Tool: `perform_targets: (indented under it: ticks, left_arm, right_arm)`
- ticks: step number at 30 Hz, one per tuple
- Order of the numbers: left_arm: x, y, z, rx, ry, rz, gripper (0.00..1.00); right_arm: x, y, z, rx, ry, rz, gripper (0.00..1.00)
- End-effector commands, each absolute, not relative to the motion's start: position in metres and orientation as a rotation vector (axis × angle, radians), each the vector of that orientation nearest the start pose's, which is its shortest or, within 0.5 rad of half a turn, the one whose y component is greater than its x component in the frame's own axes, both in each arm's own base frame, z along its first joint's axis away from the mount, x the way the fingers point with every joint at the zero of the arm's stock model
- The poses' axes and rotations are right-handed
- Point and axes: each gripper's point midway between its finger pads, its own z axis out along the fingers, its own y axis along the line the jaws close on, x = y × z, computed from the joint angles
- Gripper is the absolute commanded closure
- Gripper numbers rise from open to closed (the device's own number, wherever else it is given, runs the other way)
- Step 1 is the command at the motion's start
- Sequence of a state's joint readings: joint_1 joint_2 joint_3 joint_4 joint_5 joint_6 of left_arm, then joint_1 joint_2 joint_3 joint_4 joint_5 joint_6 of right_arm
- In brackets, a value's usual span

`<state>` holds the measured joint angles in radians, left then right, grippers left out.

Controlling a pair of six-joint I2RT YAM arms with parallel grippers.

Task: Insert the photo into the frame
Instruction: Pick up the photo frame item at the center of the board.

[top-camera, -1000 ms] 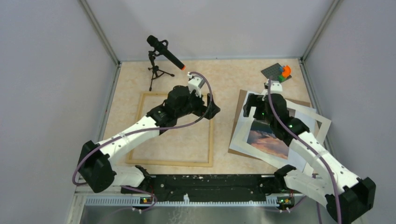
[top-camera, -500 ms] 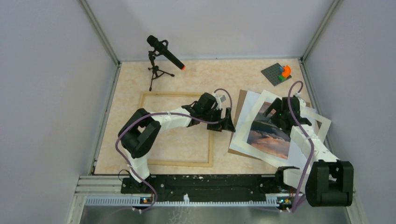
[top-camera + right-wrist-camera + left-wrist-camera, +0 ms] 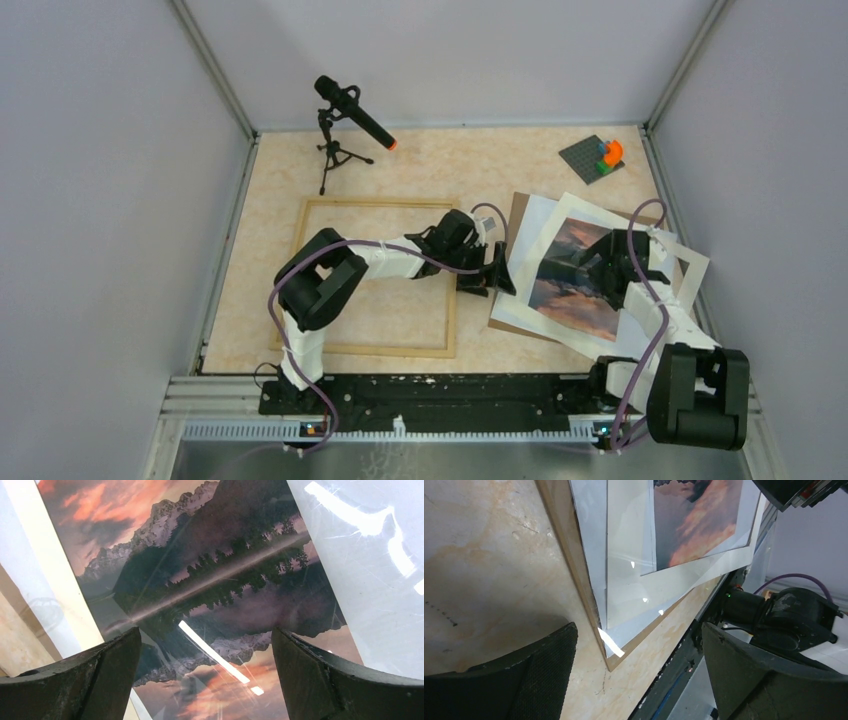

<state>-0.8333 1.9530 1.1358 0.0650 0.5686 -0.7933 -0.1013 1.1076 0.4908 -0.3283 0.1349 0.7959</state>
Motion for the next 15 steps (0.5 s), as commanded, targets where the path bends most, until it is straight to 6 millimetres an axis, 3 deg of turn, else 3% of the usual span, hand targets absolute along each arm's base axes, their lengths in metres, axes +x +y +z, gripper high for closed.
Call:
perform_targets:
  ticks: [1, 15]
  left_arm:
    - [0.208, -0.429, 0.069, 0.336, 2.611, -1.541, 0.04]
    - [0.203, -0.438, 0.115, 0.332, 2.505, -1.787, 0.09]
  right_arm:
    - [0.259, -0.014, 0.031, 1.17, 2.214, 0.177, 0.01]
    - [0.261, -0.007, 0.029, 1.147, 2.222, 0.233, 0.01]
